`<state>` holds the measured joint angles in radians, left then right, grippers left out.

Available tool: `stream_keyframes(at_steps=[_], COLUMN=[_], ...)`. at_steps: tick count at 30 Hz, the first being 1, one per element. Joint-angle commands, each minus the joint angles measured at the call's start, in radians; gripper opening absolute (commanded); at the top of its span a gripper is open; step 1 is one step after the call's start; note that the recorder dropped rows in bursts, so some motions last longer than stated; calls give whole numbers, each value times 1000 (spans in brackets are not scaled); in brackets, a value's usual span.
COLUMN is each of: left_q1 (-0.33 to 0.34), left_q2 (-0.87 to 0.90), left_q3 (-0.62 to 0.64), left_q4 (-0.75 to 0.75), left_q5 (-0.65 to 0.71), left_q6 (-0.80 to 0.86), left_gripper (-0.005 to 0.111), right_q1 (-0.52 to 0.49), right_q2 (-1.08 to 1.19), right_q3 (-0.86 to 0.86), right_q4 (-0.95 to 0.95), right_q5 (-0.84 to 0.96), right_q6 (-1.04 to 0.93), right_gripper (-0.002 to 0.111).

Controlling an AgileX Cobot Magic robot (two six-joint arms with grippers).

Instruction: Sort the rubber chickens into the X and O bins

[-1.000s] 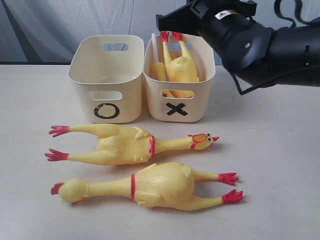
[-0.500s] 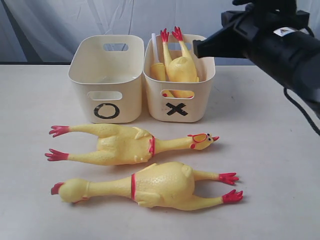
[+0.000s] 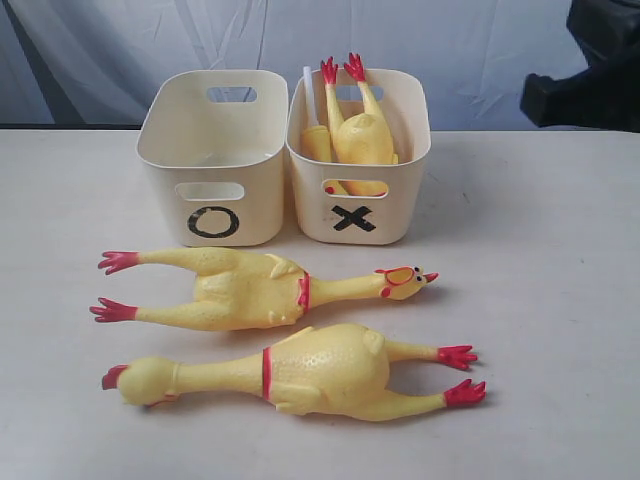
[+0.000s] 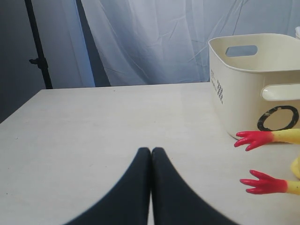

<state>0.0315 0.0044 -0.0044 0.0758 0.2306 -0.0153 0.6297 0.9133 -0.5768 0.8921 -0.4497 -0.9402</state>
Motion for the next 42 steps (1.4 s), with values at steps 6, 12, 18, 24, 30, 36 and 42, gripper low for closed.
stream_keyframes(at_steps=[6, 12, 18, 24, 30, 36, 42], left_q1=[-5, -5, -5, -5, -5, -5, -5], left_q2=[-4, -4, -4, -4, 3, 133, 374], left_q3=[4, 4, 4, -112, -268, -403, -499], left_q4=[-409, -831, -916, -883, -844, -1168, -1446], left_q5=[-262, -470, -444, -212, -35, 166, 433], left_q6=[-9, -9, -11, -4, 130, 556, 1142], left_gripper=[0, 0, 0, 0, 0, 0, 0], right_q1=[-2, -2, -2, -2, -2, -2, -2], right_q2=[-268, -436, -581, -662, -685, -688, -688], right_q3=[85, 129, 138, 138, 138, 138, 138], right_q4=[-13, -15, -139, -250, -347, -352, -352], right_q5=[322, 540, 796, 889, 903, 914, 926], right_q6=[-157, -164, -162, -22, 65, 67, 81], right_gripper=[0, 0, 0, 0, 0, 0, 0])
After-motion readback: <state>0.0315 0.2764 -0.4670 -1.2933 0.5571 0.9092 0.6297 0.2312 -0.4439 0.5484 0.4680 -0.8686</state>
